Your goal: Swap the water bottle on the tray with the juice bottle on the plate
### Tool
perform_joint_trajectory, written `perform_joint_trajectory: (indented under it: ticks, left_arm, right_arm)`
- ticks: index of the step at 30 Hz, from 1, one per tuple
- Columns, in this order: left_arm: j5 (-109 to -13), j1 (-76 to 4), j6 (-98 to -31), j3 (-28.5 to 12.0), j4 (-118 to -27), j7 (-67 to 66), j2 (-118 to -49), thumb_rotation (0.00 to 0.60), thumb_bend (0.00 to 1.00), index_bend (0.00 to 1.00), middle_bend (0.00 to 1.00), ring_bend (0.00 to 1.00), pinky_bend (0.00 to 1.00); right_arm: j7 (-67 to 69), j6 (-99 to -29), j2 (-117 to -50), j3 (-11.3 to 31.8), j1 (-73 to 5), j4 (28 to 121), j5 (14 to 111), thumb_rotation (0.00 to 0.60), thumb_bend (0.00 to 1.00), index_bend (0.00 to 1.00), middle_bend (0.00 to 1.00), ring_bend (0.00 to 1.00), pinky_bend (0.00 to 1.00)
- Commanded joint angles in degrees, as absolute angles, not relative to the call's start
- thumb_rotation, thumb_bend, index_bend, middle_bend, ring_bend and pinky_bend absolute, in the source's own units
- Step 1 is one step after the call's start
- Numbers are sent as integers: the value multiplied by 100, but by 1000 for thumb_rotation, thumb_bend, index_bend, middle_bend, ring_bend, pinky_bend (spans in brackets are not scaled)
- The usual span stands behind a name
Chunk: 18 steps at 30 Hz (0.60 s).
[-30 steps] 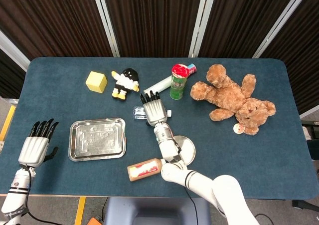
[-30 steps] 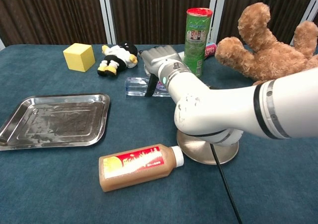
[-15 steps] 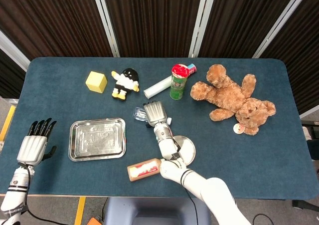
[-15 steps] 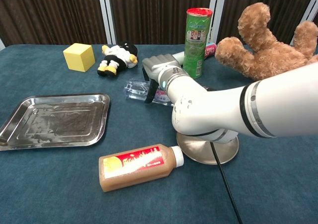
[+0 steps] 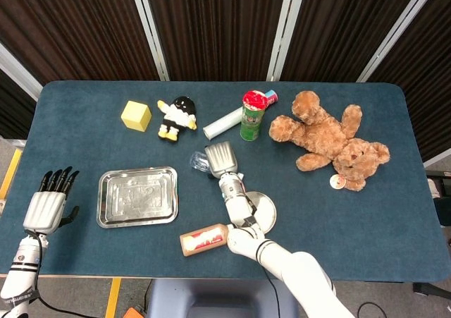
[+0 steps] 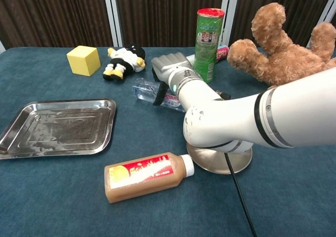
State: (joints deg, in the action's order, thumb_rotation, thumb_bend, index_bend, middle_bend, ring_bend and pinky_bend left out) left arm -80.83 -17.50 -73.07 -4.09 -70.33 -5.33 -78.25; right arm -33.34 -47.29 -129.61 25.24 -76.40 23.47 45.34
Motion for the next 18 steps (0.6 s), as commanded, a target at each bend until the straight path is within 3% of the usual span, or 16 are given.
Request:
perform_joint_trajectory:
  ticks: [1, 5, 12, 14, 18]
  left_arm:
    - [-8124, -1741, -7340, -387, -7075, -548, -7813, 600, 359, 0, 0, 0, 44]
    - [-8208, -1711, -7430, -345, -7182, -611, -7796, 600, 358, 0, 0, 0, 44]
    - [-8417, -1640, -7656, -250, -7389, -792, -7772, 600, 358, 0, 0, 0, 44]
    - [-8475, -1622, -7722, -230, -7438, -843, -7769, 600, 358, 0, 0, 0, 44]
    - [-8582, -1600, -7819, -196, -7505, -886, -7764, 600, 359, 0, 0, 0, 44]
  right_arm:
    - [-3119, -5177, -12646, 2469, -7406, 2929, 4867, 600, 347, 864, 840, 823, 1000]
    - [-3310, -5794, -11789, 2281, -6770, 4556, 5154, 600, 348, 868, 841, 824, 1000]
    - [-4274, -6392, -9532, 1583, -5445, 8479, 5119, 600, 347, 870, 842, 825, 1000]
    - [-4353, -6466, -9002, 1298, -5160, 9206, 5182, 600, 347, 871, 843, 826, 1000]
    - [-4224, -6592, -8374, 738, -4720, 9772, 5613, 600, 347, 871, 843, 826, 1000]
